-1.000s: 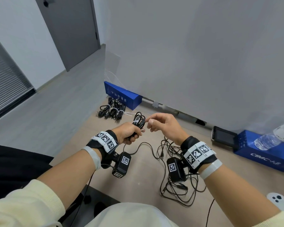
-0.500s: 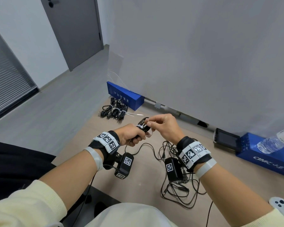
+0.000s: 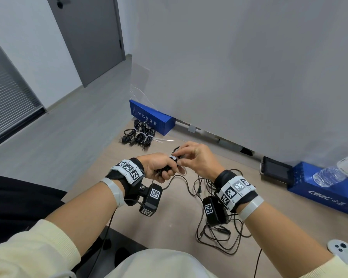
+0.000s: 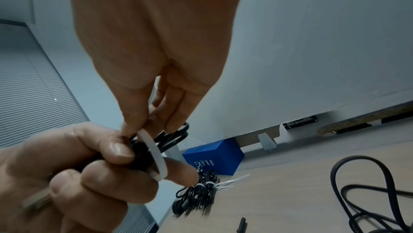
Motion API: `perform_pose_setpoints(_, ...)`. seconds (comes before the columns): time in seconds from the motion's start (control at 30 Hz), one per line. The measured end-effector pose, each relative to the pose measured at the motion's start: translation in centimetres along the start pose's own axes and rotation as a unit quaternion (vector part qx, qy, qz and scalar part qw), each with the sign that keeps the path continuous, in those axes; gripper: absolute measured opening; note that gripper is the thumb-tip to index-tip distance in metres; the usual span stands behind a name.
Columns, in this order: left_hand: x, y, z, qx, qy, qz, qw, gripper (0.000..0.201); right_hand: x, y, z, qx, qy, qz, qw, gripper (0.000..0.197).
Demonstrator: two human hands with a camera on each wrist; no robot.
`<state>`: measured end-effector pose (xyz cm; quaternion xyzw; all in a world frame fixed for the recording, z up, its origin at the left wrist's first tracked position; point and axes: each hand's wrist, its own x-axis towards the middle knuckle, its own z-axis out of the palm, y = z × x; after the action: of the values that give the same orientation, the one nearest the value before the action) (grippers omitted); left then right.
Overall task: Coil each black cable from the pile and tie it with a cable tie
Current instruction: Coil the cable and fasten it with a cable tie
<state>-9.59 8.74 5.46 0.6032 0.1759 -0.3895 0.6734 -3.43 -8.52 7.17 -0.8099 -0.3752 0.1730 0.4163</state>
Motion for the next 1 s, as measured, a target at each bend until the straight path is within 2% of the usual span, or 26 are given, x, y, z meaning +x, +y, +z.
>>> perform_pose_setpoints(0.17, -0.19, -0.12, -0.38, -0.001, -0.02, -0.027, 0.999, 0.022, -0.33, 0.03, 0.21, -0.003, -0.011, -0.016, 1.0, 0.037)
perform_pose_setpoints(0.43, -0.32, -0.07, -0.66, -0.006, -0.042, -0.047, 0.998, 0.022, -0.27, -0.34, 0.33, 0.0, -0.016, -0.026, 1.0, 0.033)
perform_pose_setpoints(0.73, -0.29, -0.3, -0.78, -0.035, -0.072, -0.065, 0.995, 0.025, -0.59, -0.49, 0.38, -0.029, -0.046, -0.045, 0.998, 0.037)
perform_pose_setpoints(1.0, -0.33, -0.55, -0.81, -0.042, -0.103, -0.072, 0.991, 0.033, -0.94, -0.37, 0.43, -0.002, -0.048, -0.043, 0.998, 0.036)
